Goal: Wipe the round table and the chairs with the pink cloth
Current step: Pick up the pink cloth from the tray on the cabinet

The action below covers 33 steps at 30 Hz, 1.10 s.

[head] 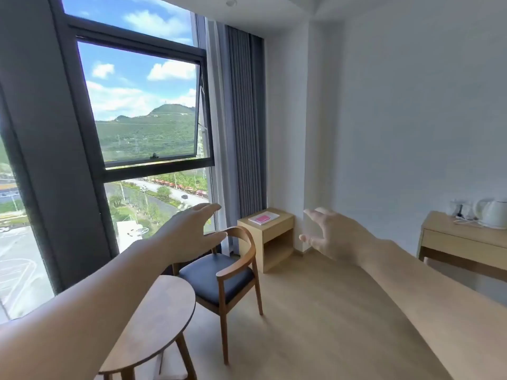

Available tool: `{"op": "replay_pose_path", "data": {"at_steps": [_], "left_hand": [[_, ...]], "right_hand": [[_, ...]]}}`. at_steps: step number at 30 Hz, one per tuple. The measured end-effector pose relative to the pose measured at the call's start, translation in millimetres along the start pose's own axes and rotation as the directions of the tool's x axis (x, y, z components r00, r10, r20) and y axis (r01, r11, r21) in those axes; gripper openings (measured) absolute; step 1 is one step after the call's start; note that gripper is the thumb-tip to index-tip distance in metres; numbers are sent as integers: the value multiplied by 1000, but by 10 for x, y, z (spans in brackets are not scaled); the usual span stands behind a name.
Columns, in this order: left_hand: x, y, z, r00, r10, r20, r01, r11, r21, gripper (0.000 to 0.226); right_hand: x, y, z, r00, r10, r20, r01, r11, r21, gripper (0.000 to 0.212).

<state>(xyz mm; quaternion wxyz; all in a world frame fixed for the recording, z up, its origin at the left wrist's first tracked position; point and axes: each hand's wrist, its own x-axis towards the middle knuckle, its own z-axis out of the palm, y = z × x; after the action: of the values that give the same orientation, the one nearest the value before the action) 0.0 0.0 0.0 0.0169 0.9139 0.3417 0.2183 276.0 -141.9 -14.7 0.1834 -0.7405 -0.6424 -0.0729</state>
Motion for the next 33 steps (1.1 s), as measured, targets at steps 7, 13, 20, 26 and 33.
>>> {"op": "replay_pose_path", "data": {"at_steps": [7,13,20,26,33], "left_hand": [[130,-330,531,994,-100,44,101,994,-31,69],[492,-888,1021,987,-133,89,139,988,-69,69],[1259,-1399,1755,981,-88,172,111,985,-130,67],[1799,-1564,2585,957,40,288,23,977,-211,63],[2417,-1366,3365,895,96,435,26,964,-266,67]], "right_hand": [[311,-13,467,996,17,84,-19,999,28,71],[844,61,1078,993,32,111,-41,996,77,71],[1235,432,1810,952,217,217,-240,968,81,70],[1236,863,2196,885,368,286,-393,919,33,70],[1361,1639,2503,830,450,328,-476,879,-1,69]]}}
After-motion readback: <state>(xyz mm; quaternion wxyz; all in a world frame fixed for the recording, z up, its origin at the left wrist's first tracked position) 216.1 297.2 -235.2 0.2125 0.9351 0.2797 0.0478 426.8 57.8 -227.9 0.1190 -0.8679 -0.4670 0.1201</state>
